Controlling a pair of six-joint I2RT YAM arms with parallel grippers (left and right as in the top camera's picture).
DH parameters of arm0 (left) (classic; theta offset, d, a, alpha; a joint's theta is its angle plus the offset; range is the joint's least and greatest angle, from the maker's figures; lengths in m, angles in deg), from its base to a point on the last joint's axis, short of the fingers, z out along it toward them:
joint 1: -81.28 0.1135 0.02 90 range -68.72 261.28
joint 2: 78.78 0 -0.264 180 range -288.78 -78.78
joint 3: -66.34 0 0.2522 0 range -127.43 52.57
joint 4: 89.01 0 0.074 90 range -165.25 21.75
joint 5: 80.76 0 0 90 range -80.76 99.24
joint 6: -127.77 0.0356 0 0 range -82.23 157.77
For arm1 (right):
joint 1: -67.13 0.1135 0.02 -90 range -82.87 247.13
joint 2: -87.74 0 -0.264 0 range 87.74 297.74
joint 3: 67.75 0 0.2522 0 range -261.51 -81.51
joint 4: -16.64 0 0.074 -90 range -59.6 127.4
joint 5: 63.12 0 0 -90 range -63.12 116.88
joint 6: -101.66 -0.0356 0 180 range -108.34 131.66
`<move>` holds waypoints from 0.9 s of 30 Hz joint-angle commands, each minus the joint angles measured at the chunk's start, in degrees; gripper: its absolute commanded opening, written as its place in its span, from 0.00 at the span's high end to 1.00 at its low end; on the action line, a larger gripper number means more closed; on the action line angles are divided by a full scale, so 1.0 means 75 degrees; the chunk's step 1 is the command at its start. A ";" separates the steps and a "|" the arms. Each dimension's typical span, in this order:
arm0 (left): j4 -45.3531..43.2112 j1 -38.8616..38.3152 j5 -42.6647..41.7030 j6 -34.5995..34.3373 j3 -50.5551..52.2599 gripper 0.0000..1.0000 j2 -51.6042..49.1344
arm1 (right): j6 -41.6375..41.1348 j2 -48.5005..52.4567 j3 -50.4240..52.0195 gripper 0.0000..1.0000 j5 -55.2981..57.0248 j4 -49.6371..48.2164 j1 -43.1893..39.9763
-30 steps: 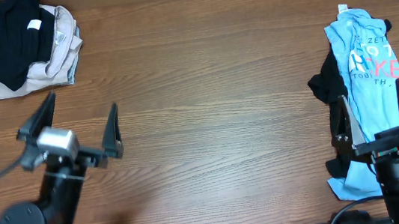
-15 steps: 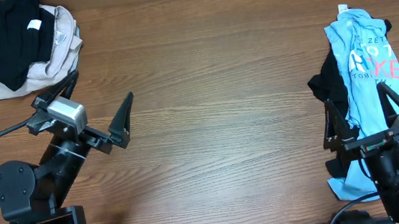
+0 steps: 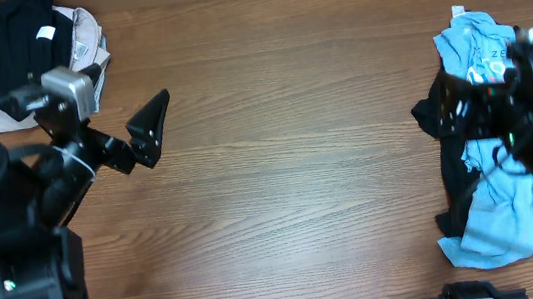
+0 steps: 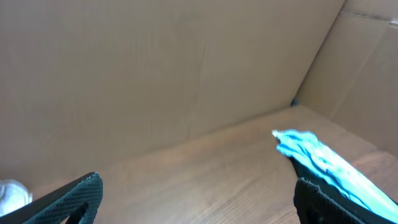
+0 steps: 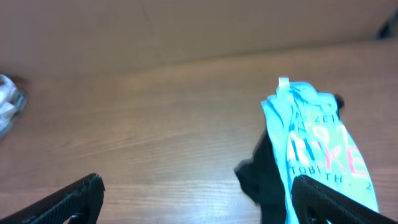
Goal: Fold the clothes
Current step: 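Reach the right gripper to the light-blue T-shirt and grasp it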
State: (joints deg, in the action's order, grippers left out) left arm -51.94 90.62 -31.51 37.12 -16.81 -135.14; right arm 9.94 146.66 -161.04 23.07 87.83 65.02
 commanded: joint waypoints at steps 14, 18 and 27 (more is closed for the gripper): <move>0.2206 0.0000 0.0766 0.1489 -0.0769 0.00 -0.1393 | 0.0003 0.2993 -0.1684 0.00 -0.0303 0.0994 0.0015; 0.2355 0.0000 0.0769 0.1486 -0.0769 0.00 -0.1751 | 0.0102 0.3471 -0.1684 0.00 -0.0219 0.0924 0.0015; 0.2416 0.0000 0.0778 0.1489 -0.0769 0.00 -0.2579 | -0.0519 0.4689 -0.1658 0.13 0.1798 0.0052 -0.0245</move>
State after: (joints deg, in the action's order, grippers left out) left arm -33.62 90.62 -26.02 47.00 -21.36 -152.23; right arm 9.16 178.79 -171.97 28.38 90.10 64.78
